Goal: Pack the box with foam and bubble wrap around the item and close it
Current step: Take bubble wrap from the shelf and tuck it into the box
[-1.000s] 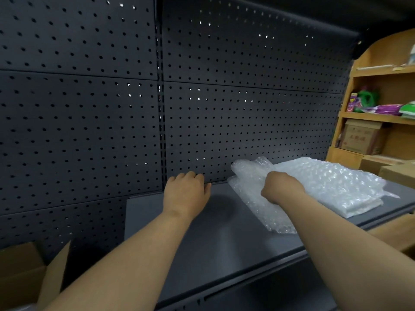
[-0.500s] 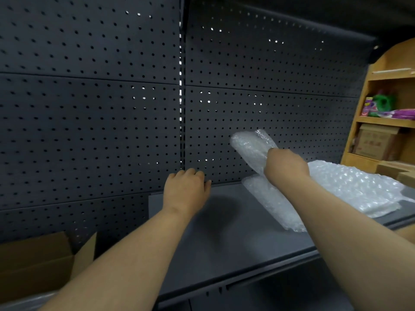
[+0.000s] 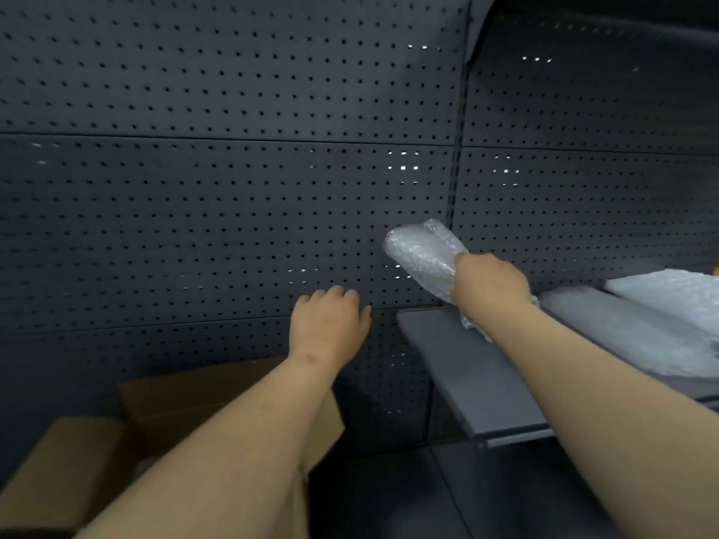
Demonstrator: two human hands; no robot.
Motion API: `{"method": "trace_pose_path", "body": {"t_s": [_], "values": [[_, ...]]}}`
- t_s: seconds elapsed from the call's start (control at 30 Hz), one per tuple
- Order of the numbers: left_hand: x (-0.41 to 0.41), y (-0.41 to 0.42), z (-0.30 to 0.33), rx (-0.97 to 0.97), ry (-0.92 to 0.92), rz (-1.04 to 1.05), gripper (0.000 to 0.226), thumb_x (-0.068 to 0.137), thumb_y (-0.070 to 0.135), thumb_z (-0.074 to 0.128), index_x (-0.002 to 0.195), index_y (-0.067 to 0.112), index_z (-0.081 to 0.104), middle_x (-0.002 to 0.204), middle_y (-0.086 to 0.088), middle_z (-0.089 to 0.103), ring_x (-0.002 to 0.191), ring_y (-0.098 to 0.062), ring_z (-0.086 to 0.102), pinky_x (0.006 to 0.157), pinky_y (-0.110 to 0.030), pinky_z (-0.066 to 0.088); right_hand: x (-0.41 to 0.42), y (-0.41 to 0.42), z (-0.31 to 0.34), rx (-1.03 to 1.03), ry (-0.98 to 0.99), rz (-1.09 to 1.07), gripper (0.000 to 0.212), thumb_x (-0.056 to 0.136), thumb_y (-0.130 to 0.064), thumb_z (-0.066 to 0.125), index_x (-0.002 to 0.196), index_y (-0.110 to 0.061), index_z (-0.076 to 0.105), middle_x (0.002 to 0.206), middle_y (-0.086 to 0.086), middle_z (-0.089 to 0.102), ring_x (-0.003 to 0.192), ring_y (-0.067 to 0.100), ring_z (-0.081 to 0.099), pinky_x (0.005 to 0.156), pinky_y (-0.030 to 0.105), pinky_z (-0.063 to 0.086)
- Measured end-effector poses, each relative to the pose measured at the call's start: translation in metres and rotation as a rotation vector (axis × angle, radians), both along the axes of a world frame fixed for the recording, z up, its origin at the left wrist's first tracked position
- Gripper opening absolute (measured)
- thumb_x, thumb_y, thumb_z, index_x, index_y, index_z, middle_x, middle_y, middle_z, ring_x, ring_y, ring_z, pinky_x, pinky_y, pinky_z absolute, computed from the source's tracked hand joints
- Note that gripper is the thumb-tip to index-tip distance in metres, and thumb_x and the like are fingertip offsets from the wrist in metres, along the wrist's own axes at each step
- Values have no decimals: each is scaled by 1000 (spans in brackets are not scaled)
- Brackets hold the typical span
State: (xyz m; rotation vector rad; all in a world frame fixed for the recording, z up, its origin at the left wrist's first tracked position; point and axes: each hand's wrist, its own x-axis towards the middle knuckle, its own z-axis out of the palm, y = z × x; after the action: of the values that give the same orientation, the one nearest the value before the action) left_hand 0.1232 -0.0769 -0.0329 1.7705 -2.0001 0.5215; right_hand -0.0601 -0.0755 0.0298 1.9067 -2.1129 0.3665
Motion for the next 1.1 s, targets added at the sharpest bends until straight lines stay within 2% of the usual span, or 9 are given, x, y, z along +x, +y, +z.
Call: {"method": "trace_pose_path", "body": {"t_s": [0.1, 0.2, 0.33, 0.43, 0.53, 0.6, 0.7, 0.9, 1.1], "values": [[56, 23, -2, 13, -14, 21, 37, 100, 40, 33, 105, 17, 61, 108, -2, 64, 101, -23, 59, 83, -35, 41, 51, 23, -8, 8, -2, 52, 35, 86, 2, 51, 120, -5, 53, 104, 13, 65, 81, 31, 58, 63, 34, 40], [110, 45, -7, 26, -46, 46, 38, 100, 41, 32, 106, 17, 60, 109, -2, 64, 101, -23, 59, 83, -35, 42, 104, 46, -15, 22, 3, 82, 37, 86, 4, 50, 122, -5, 50, 100, 13, 64, 72, 27, 49, 61, 34, 40], [166, 67, -14, 41, -63, 80, 38, 100, 41, 32, 106, 17, 61, 107, -1, 64, 100, -22, 59, 82, -34, 42, 158, 66, -28, 24, 20, 121, 34, 84, 7, 50, 116, -4, 51, 83, 9, 58, 70, 27, 48, 56, 32, 38], [197, 79, -19, 54, -53, 101, 37, 100, 42, 32, 106, 18, 61, 106, 0, 64, 99, -21, 60, 83, -34, 42, 185, 75, -37, 40, 37, 141, 35, 83, 7, 53, 115, -4, 50, 95, 12, 65, 70, 26, 48, 56, 32, 37], [217, 90, -23, 58, -50, 128, 38, 100, 42, 32, 106, 18, 61, 106, 0, 64, 98, -20, 60, 83, -34, 43, 203, 79, -45, 50, 80, 173, 36, 81, 6, 56, 115, -5, 50, 96, 11, 64, 71, 27, 51, 59, 33, 38], [226, 96, -26, 61, -48, 145, 38, 100, 42, 32, 105, 18, 61, 105, 0, 64, 98, -20, 60, 83, -34, 43, 212, 81, -48, 67, 99, 193, 39, 81, 5, 58, 117, -5, 49, 100, 12, 64, 82, 30, 61, 61, 33, 40], [237, 106, -30, 76, -49, 171, 38, 100, 41, 31, 108, 18, 60, 106, 0, 64, 98, -20, 60, 83, -34, 43, 221, 84, -52, 84, 118, 211, 42, 80, 3, 61, 119, -5, 48, 105, 12, 64, 95, 33, 64, 63, 35, 40], [247, 124, -34, 106, -43, 225, 39, 100, 42, 30, 110, 19, 60, 108, 0, 64, 98, -19, 60, 83, -33, 42, 232, 91, -62, 92, 146, 283, 42, 80, 4, 60, 119, -5, 48, 106, 11, 63, 95, 32, 65, 65, 35, 41], [255, 142, -45, 113, -47, 272, 39, 100, 42, 31, 113, 19, 59, 110, 0, 63, 100, -19, 59, 84, -32, 41, 247, 98, -82, 49, 189, 388, 35, 84, 4, 54, 117, -6, 50, 101, 11, 66, 89, 30, 66, 61, 33, 41]]}}
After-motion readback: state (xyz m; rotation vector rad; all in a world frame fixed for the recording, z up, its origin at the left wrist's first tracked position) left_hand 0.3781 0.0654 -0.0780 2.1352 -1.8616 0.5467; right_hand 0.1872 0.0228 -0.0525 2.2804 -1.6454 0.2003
